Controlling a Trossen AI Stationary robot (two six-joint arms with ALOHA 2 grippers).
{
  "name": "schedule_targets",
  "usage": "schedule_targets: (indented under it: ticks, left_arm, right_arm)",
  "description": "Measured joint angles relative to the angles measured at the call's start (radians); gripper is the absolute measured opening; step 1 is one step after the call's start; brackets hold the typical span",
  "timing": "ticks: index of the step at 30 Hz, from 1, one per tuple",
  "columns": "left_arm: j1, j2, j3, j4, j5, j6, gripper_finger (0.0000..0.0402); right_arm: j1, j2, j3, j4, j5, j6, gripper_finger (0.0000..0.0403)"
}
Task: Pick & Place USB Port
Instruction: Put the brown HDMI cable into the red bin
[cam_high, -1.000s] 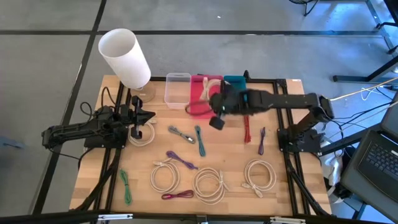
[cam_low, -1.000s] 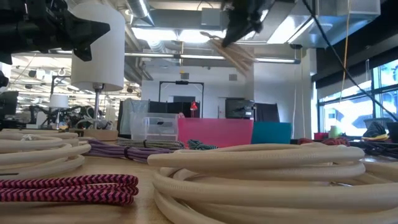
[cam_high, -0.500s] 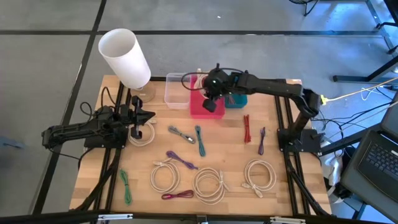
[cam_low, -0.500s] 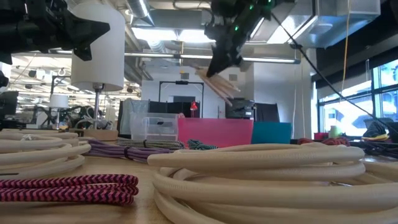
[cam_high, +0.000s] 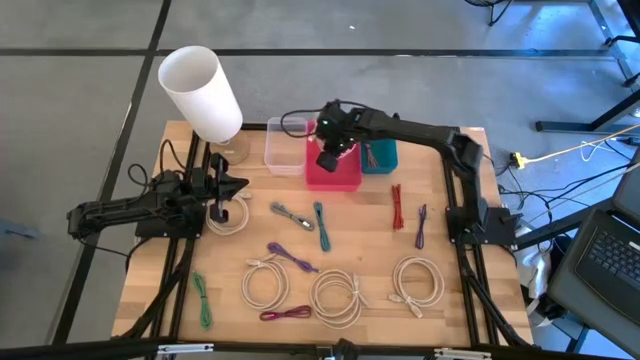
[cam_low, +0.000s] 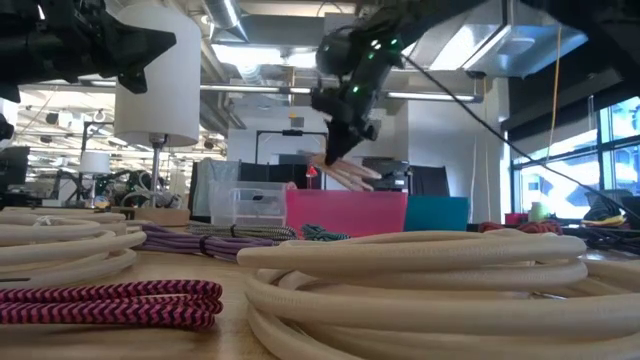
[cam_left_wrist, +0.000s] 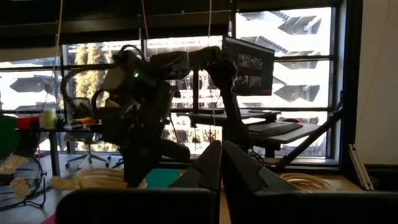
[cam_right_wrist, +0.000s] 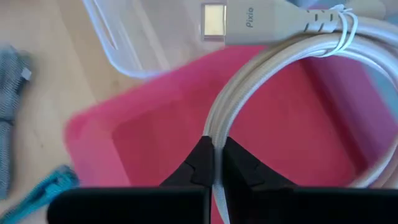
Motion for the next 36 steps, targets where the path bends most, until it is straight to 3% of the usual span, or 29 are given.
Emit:
schedule_targets:
  ticks: [6, 15, 29, 36]
  left_arm:
    - [0.000, 0.000, 0.000, -0.002, 0.001, 0.000, 0.0004]
    - [0.000, 0.000, 0.000, -0.004, 0.002, 0.000, 0.0004]
    - [0.000, 0.000, 0.000, -0.004, 0.003, 0.000, 0.0004]
    - [0.000, 0.000, 0.000, -0.004, 0.003, 0.000, 0.0004]
  right_arm:
    - [-0.018, 0.151, 0.108, -0.126, -0.047, -0.022, 0.0013]
    - [-0.037, 0.285, 0.124, -0.104, -0.068, -0.050, 0.0013]
    - [-0.046, 0.287, 0.151, -0.078, -0.096, -0.052, 0.0014]
    - [-0.046, 0.287, 0.151, -0.077, -0.096, -0.059, 0.0074]
